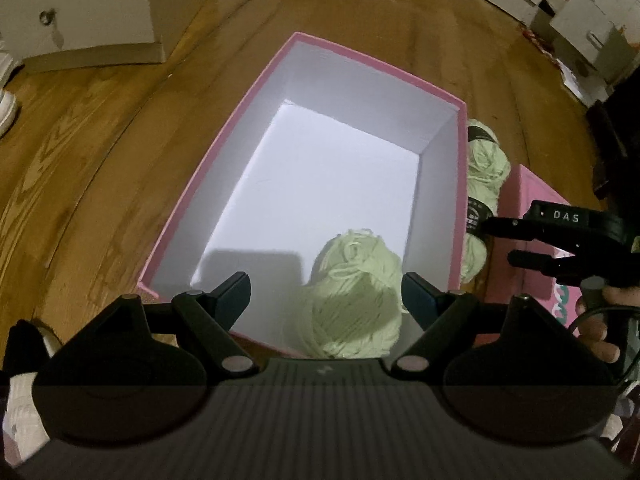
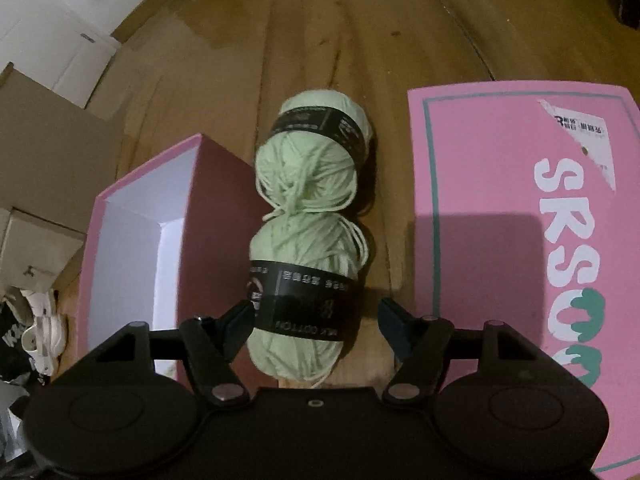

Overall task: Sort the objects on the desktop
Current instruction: 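Reach the right tool to the remaining yarn balls and grasp one, then carry the yarn ball into the pink box and release it with the right tool, then move the right tool to the last yarn ball on the floor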

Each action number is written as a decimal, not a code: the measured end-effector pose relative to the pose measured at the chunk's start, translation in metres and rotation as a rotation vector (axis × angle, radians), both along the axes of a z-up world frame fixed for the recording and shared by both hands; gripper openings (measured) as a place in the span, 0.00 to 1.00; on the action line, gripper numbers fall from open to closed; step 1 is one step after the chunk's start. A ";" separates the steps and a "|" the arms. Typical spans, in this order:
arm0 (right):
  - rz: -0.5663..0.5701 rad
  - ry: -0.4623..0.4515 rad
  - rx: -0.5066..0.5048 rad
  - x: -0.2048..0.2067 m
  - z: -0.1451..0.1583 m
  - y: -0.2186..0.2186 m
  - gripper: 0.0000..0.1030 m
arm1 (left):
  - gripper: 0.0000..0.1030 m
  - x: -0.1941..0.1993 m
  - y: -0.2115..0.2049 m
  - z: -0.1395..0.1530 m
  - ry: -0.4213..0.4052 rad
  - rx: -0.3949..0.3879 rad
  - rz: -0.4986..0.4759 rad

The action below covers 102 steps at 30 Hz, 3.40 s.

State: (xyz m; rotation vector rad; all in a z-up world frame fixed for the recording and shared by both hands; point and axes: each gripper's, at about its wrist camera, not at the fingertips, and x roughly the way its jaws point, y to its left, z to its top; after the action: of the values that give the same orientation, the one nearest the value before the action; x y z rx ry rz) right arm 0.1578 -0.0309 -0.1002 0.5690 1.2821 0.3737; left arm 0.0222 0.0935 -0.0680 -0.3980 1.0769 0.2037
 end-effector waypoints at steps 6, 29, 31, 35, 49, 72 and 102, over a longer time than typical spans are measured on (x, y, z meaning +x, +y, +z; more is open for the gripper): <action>-0.018 0.005 0.060 -0.003 -0.007 0.001 0.81 | 0.80 -0.003 -0.005 0.005 -0.048 0.014 -0.064; 0.015 -0.006 -0.016 0.010 -0.026 0.045 0.81 | 0.80 -0.007 0.006 0.001 -0.008 -0.079 0.000; 0.037 -0.032 -0.048 0.008 -0.025 0.050 0.74 | 0.80 -0.007 0.004 -0.001 -0.001 -0.061 -0.017; 0.028 -0.076 -0.060 -0.002 -0.018 0.051 0.62 | 0.80 -0.007 0.004 -0.003 0.006 -0.056 -0.016; 0.007 -0.195 0.115 -0.021 0.048 0.014 0.59 | 0.80 -0.009 0.017 0.012 -0.049 -0.012 -0.034; 0.302 -0.210 0.253 -0.053 0.061 0.109 0.59 | 0.80 -0.025 0.036 0.033 -0.103 0.029 -0.076; 0.321 -0.036 0.263 -0.056 0.029 0.145 0.73 | 0.80 -0.031 0.033 0.012 -0.046 0.114 -0.093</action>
State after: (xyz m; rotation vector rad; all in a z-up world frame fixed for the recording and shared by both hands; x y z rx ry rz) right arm 0.1020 0.1141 -0.0714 0.5738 1.2996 0.8242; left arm -0.0084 0.1268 -0.0559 -0.2487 1.0308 0.1709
